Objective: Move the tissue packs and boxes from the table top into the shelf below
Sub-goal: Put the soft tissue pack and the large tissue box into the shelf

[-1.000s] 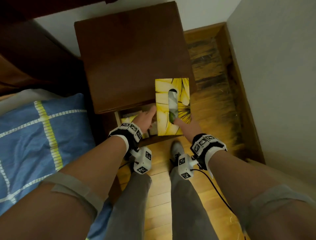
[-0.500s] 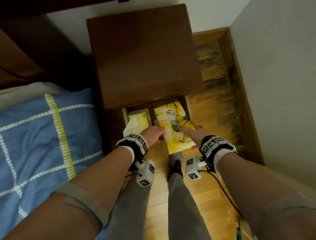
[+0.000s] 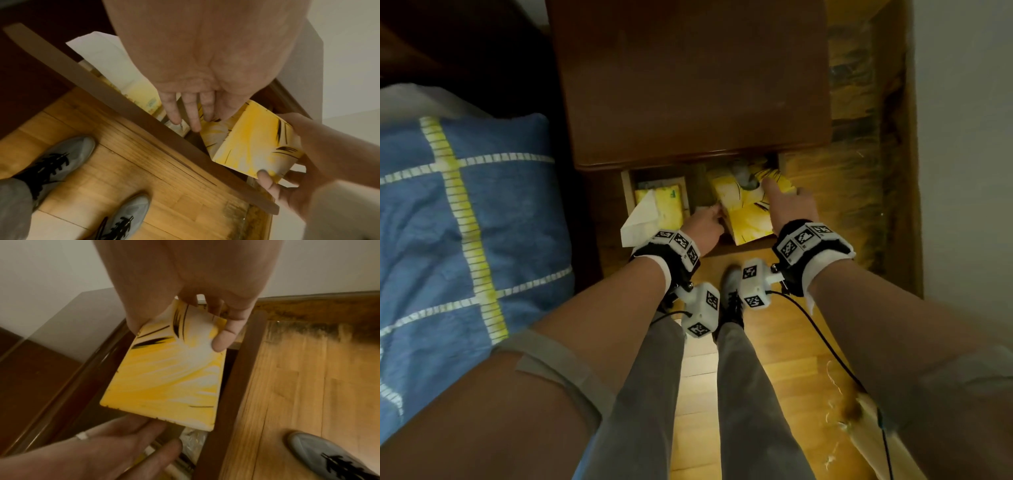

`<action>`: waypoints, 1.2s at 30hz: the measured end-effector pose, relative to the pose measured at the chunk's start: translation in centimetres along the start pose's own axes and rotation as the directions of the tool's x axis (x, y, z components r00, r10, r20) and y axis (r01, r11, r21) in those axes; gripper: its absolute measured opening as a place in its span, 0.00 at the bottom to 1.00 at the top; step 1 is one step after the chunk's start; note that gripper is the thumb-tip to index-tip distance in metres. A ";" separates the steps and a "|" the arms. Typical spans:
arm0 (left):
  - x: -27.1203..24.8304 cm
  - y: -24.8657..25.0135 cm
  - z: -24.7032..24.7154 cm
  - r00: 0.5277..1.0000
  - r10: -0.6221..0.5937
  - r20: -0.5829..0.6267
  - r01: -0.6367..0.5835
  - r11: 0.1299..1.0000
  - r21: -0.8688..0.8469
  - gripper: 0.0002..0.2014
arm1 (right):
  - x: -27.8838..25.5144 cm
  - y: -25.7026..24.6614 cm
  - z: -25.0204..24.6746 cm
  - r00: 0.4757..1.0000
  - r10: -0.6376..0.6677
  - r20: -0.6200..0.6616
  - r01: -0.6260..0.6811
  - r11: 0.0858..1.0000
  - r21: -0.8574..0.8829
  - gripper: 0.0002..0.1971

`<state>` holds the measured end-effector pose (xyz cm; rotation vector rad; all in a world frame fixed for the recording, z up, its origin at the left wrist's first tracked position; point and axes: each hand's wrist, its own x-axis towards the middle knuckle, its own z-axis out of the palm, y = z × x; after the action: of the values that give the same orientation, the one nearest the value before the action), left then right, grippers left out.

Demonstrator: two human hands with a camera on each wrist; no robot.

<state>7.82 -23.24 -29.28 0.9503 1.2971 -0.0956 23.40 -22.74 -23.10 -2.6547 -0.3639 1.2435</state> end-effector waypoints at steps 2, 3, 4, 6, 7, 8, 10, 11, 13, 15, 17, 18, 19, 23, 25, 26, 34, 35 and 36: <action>1.4 -1.0 -0.1 0.999 -0.034 -0.029 0.033 0.998 -0.050 0.29 | 0.0 0.9 0.2 0.998 -0.056 -0.005 0.056 0.998 0.032 0.44; -0.2 0.7 -0.3 0.998 -0.051 -0.038 0.048 0.995 -0.084 0.28 | 0.0 1.3 0.2 0.996 -0.085 -0.012 0.086 0.995 0.060 0.43; -1.4 2.2 -0.6 0.998 -0.045 -0.032 0.040 0.990 -0.132 0.26 | 0.0 1.6 0.3 0.994 -0.111 -0.018 0.112 0.990 0.085 0.41; -1.8 3.1 -0.9 0.998 -0.058 -0.019 0.053 0.981 -0.188 0.22 | 0.1 1.9 0.6 0.990 -0.140 -0.007 0.140 0.986 0.086 0.37; -1.4 3.1 -1.0 0.997 -0.072 -0.029 0.064 0.977 -0.202 0.21 | 0.3 1.8 0.8 0.991 -0.133 0.002 0.132 0.989 0.064 0.34; -0.9 3.0 -1.1 0.995 -0.090 -0.037 0.081 0.976 -0.203 0.21 | 0.4 1.6 0.9 0.993 -0.121 0.003 0.120 0.992 0.037 0.32; 0.5 2.1 -1.1 0.991 -0.128 -0.026 0.121 0.972 -0.200 0.22 | 0.5 1.1 0.7 0.994 -0.108 -0.019 0.107 0.993 -0.050 0.31; 0.7 2.3 -1.1 0.989 -0.145 -0.008 0.141 0.973 -0.184 0.23 | 0.6 1.0 0.5 0.992 -0.118 -0.034 0.113 0.986 -0.124 0.31; -0.2 3.4 -0.9 0.985 -0.168 0.026 0.170 0.977 -0.131 0.24 | 1.1 1.1 -0.2 0.991 -0.133 -0.030 0.122 0.963 -0.240 0.30; -0.4 3.7 -0.6 0.985 -0.170 0.039 0.173 0.978 -0.113 0.26 | 1.6 1.7 -0.7 0.993 -0.120 -0.004 0.115 0.960 -0.254 0.28; 0.0 3.6 -0.2 0.983 -0.184 0.006 0.183 0.979 -0.088 0.31 | 2.1 2.2 -0.8 0.991 -0.136 0.012 0.134 0.954 -0.267 0.28; 0.3 3.4 -0.2 0.983 -0.184 0.004 0.184 0.981 -0.057 0.34 | 2.1 2.4 -0.6 0.989 -0.146 0.014 0.144 0.950 -0.276 0.29; 0.7 2.9 -0.2 0.983 -0.184 -0.001 0.184 0.982 -0.034 0.38 | 2.1 2.6 -0.3 0.988 -0.152 0.016 0.150 0.949 -0.278 0.30; -0.3 3.5 -0.8 0.986 -0.164 0.017 0.163 0.986 0.046 0.34 | 1.9 2.8 1.0 0.983 -0.176 -0.060 0.156 0.956 -0.248 0.31; -0.5 3.5 -1.3 0.992 -0.112 -0.052 0.116 0.991 0.072 0.23 | 1.6 2.9 1.5 0.973 -0.210 -0.094 0.178 0.945 -0.274 0.31; -0.4 3.2 -1.7 0.988 -0.096 -0.118 0.106 0.991 0.082 0.20 | 1.5 3.0 1.8 0.966 -0.238 -0.095 0.204 0.939 -0.278 0.30; -2.9 1.1 -6.2 0.938 -0.012 -0.346 0.053 0.992 0.111 0.12 | -0.4 1.4 5.1 0.927 -0.262 0.269 0.356 0.839 -0.412 0.28; -3.3 0.9 -6.5 0.932 -0.011 -0.362 0.058 0.991 0.119 0.11 | -0.7 1.3 5.6 0.923 -0.217 0.318 0.347 0.826 -0.444 0.29; -3.7 0.6 -6.9 0.927 -0.008 -0.375 0.060 0.990 0.128 0.11 | -1.0 1.3 6.1 0.922 -0.178 0.344 0.334 0.817 -0.471 0.30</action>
<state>1.70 -20.06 -25.60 1.1000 1.6766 -0.0308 18.26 -23.92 -26.57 -2.6862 -1.2348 1.6198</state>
